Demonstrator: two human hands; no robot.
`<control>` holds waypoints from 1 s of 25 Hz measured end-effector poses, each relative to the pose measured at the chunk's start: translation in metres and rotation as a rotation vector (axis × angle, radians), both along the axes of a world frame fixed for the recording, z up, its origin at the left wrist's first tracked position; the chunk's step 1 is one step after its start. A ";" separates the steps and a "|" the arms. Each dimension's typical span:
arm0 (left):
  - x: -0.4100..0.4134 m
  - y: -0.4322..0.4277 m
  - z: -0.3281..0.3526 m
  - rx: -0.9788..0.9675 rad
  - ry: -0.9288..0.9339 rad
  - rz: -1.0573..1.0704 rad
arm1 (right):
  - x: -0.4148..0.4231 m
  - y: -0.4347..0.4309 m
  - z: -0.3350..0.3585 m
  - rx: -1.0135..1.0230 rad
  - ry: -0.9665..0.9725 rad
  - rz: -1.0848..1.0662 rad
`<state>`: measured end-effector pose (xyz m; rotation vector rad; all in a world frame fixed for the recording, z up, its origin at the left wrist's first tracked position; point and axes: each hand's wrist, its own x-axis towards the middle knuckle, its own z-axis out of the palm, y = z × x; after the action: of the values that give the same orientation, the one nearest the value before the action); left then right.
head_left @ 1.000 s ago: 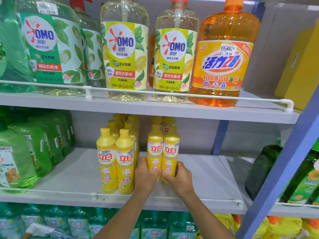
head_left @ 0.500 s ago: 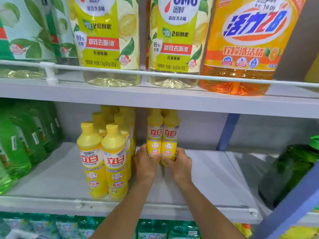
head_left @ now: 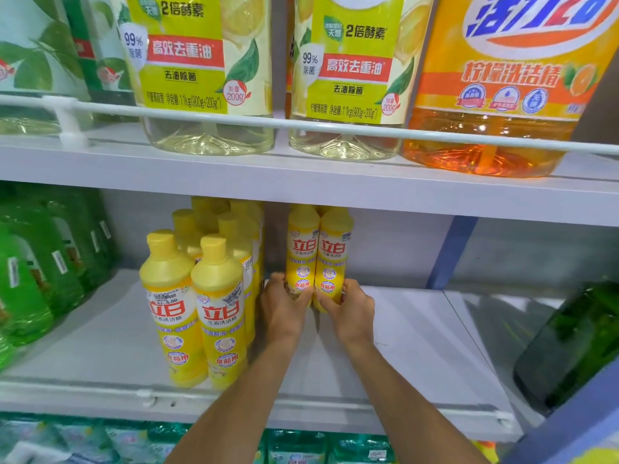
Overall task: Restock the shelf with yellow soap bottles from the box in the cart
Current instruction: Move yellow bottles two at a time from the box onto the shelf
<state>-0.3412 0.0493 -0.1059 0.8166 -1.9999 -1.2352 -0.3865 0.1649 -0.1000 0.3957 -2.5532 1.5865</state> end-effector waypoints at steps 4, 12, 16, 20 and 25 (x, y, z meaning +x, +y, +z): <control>-0.004 -0.002 -0.003 0.020 0.014 -0.011 | -0.001 -0.001 -0.002 0.013 0.005 -0.006; -0.003 -0.006 -0.002 -0.035 -0.042 -0.041 | 0.000 -0.001 0.005 0.086 -0.010 0.025; 0.007 -0.008 0.006 -0.077 -0.134 -0.143 | -0.001 0.011 0.022 0.222 -0.018 0.153; 0.030 -0.004 0.010 -0.284 -0.399 -0.285 | 0.006 0.041 0.031 0.501 0.013 0.290; 0.082 0.025 0.048 -0.785 -0.714 -0.550 | 0.028 0.078 0.048 0.892 0.097 0.376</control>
<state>-0.2587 0.0746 -0.0580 0.3113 -3.1090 -0.2694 -0.3585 0.2431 -0.0517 1.0304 -3.0807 0.3454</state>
